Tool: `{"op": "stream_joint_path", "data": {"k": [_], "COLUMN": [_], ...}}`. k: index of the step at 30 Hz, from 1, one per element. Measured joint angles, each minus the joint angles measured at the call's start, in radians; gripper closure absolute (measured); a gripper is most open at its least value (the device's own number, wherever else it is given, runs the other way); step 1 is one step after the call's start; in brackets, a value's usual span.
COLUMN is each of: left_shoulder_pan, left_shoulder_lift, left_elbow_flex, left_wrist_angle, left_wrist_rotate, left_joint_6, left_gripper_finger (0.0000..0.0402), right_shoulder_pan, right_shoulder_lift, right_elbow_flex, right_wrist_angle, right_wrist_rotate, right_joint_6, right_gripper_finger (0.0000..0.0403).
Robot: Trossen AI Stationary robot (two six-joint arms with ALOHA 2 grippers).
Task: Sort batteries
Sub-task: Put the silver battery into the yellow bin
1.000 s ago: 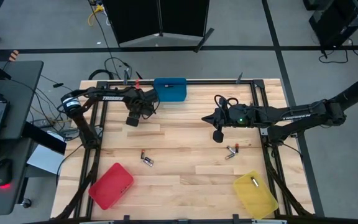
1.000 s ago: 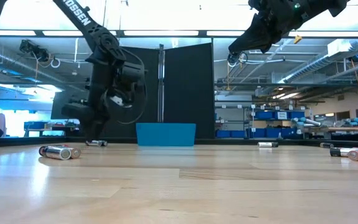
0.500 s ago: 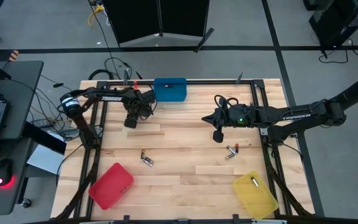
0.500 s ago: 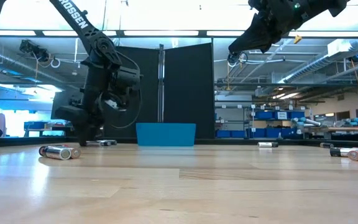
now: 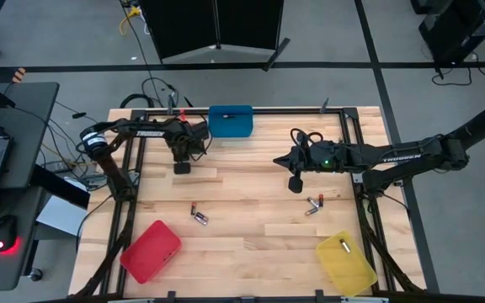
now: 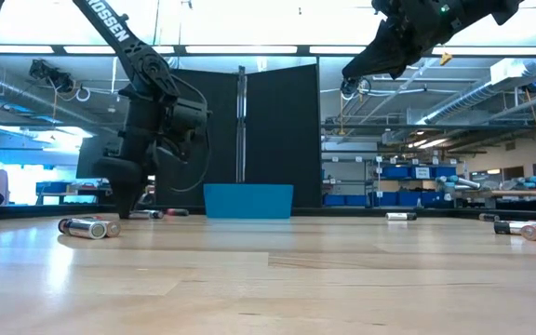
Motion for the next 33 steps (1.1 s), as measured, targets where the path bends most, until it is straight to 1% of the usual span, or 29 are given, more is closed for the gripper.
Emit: {"op": "stream_joint_path", "data": {"k": [1, 3, 5, 7, 11, 13, 14, 16, 19, 21, 23, 26, 30, 33], "left_shoulder_pan": [-0.002, -0.013, -0.023, -0.027, -0.058, -0.084, -0.101, -0.143, -0.21, -0.245, -0.277, -0.317, -0.366, -0.397], "left_shoulder_lift": [-0.013, -0.047, -0.106, -0.179, -0.315, -0.37, -0.389, -0.412, -0.411, -0.394, -0.376, -0.34, -0.292, -0.269], "left_elbow_flex": [-0.006, -0.023, -0.054, -0.104, -0.237, -0.31, -0.342, -0.395, -0.448, -0.462, -0.465, -0.454, -0.428, -0.415], "left_wrist_angle": [0.008, 0.045, 0.128, 0.213, 0.467, 0.631, 0.717, 0.91, 1.181, 1.344, 1.464, 1.571, 1.648, 1.679], "left_wrist_rotate": [0.011, 0.067, 0.176, 0.256, 0.334, 0.388, 0.398, 0.405, 0.405, 0.374, 0.355, 0.343, 0.335, 0.338], "left_joint_6": [-0.016, -0.047, -0.086, -0.149, -0.3, -0.395, -0.442, -0.526, -0.617, -0.649, -0.673, -0.694, -0.641, -0.593], "left_gripper_finger": [0.0358, 0.0358, 0.0358, 0.0358, 0.0358, 0.0358, 0.0358, 0.0358, 0.0358, 0.0358, 0.0358, 0.0358, 0.0358, 0.0358], "right_shoulder_pan": [0.0, 0.0, 0.001, 0.002, 0.011, 0.015, 0.016, 0.016, 0.016, 0.016, 0.016, 0.018, 0.022, 0.027], "right_shoulder_lift": [0.0, 0.0, 0.0, 0.0, -0.001, -0.001, -0.001, 0.003, 0.038, 0.087, 0.146, 0.239, 0.325, 0.36], "right_elbow_flex": [0.0, 0.0, 0.0, -0.003, -0.037, -0.076, -0.097, -0.148, -0.216, -0.24, -0.244, -0.228, -0.2, -0.174], "right_wrist_angle": [-0.002, -0.01, -0.023, -0.02, 0.023, 0.105, 0.148, 0.259, 0.457, 0.553, 0.635, 0.767, 0.928, 0.974], "right_wrist_rotate": [0.0, 0.0, 0.0, 0.0, 0.0, 0.0, -0.004, -0.022, -0.038, -0.052, -0.055, -0.055, -0.055, -0.055], "right_joint_6": [0.0, 0.001, 0.007, 0.01, 0.013, 0.022, 0.031, 0.051, 0.078, 0.089, 0.117, 0.15, 0.166, 0.181], "right_gripper_finger": [0.0393, 0.0393, 0.0393, 0.0393, 0.0393, 0.0393, 0.0393, 0.0393, 0.0393, 0.0389, 0.0382, 0.0366, 0.0337, 0.0311]}}
